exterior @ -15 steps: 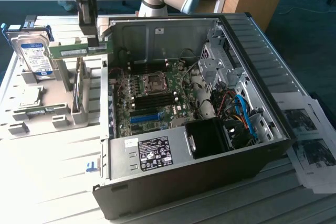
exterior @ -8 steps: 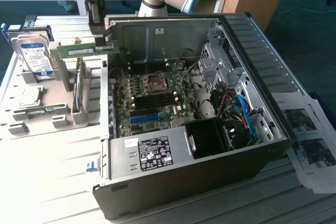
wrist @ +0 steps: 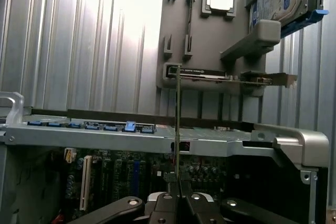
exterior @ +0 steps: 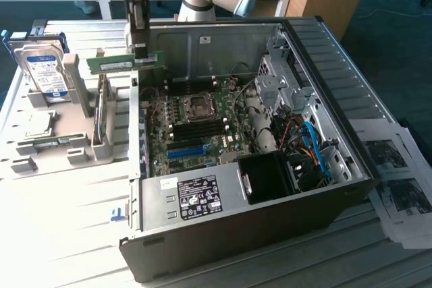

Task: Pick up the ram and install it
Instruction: 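Pick up the ram and move it above insertion slot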

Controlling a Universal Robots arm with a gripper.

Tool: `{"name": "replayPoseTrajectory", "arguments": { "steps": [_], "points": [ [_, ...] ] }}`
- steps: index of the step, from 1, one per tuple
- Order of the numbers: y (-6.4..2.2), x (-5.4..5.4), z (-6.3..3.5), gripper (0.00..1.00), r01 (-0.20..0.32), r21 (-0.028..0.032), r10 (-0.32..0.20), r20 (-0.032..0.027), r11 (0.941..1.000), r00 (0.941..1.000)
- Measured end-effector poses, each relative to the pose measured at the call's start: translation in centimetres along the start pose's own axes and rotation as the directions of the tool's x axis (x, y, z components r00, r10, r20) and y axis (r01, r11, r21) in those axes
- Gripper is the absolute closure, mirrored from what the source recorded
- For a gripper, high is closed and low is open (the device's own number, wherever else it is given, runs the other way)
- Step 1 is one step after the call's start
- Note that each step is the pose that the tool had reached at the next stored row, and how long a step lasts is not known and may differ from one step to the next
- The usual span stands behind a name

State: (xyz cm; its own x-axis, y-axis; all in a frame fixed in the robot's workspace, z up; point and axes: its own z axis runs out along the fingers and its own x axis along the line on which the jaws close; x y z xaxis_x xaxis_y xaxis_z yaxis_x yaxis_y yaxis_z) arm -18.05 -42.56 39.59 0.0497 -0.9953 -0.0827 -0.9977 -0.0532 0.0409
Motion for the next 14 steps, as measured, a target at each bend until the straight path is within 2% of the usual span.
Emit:
{"name": "replayPoseTrajectory", "arguments": {
  "steps": [14],
  "points": [
    [-3.70, 0.2, -0.17, 0.88, 0.000, 0.0000, 0.000, 0.0000, 1.0000, 1.0000]
  ]
}}
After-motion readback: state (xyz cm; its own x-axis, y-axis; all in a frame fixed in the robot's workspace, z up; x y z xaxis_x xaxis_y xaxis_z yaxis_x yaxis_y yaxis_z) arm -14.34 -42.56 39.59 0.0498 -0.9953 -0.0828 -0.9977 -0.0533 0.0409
